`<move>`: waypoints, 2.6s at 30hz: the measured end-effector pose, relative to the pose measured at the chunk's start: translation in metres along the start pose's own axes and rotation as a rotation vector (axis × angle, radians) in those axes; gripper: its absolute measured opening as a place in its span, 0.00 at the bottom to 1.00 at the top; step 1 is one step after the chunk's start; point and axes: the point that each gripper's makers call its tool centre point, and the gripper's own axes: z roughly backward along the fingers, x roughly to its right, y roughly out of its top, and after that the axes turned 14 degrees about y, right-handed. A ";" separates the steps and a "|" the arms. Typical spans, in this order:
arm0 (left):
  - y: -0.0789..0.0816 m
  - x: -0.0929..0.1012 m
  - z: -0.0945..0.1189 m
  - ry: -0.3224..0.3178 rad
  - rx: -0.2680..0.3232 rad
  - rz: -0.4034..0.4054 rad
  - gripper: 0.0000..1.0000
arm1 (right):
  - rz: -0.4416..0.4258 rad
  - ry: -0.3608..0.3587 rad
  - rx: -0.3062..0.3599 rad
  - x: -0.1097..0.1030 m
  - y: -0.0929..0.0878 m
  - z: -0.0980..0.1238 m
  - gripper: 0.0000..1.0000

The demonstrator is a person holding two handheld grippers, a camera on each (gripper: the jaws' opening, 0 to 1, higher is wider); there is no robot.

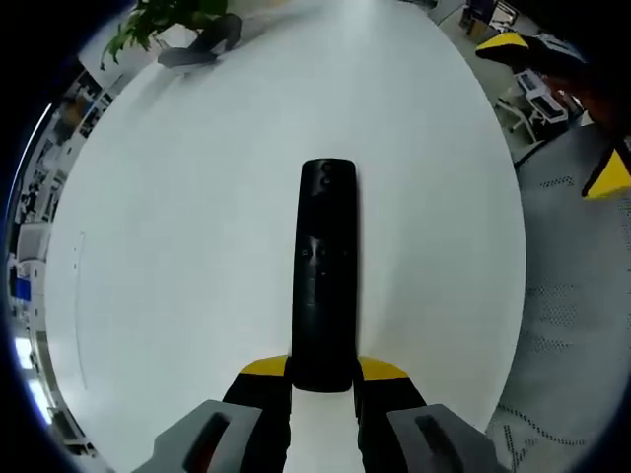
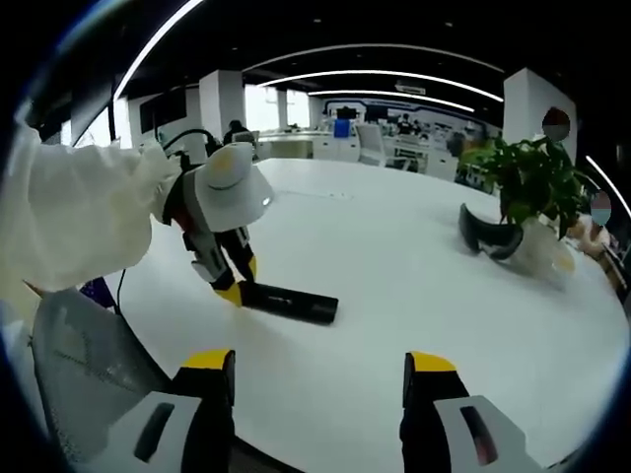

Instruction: Press the specified remote control buttons in sequence, fully releasing each button before pressing the next.

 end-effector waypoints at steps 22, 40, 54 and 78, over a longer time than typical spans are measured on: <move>-0.004 0.027 0.008 0.002 0.012 0.022 0.23 | -0.005 0.024 -0.038 -0.003 -0.006 -0.002 0.46; -0.006 0.052 0.016 0.012 0.060 0.091 0.23 | -0.003 0.068 -0.090 -0.011 -0.014 -0.005 0.24; -0.007 0.070 0.021 0.023 0.079 0.143 0.23 | -0.001 0.080 -0.110 -0.014 -0.017 -0.005 0.16; -0.009 0.104 0.031 0.011 0.097 0.120 0.23 | -0.048 0.111 -0.101 -0.020 -0.017 -0.002 0.00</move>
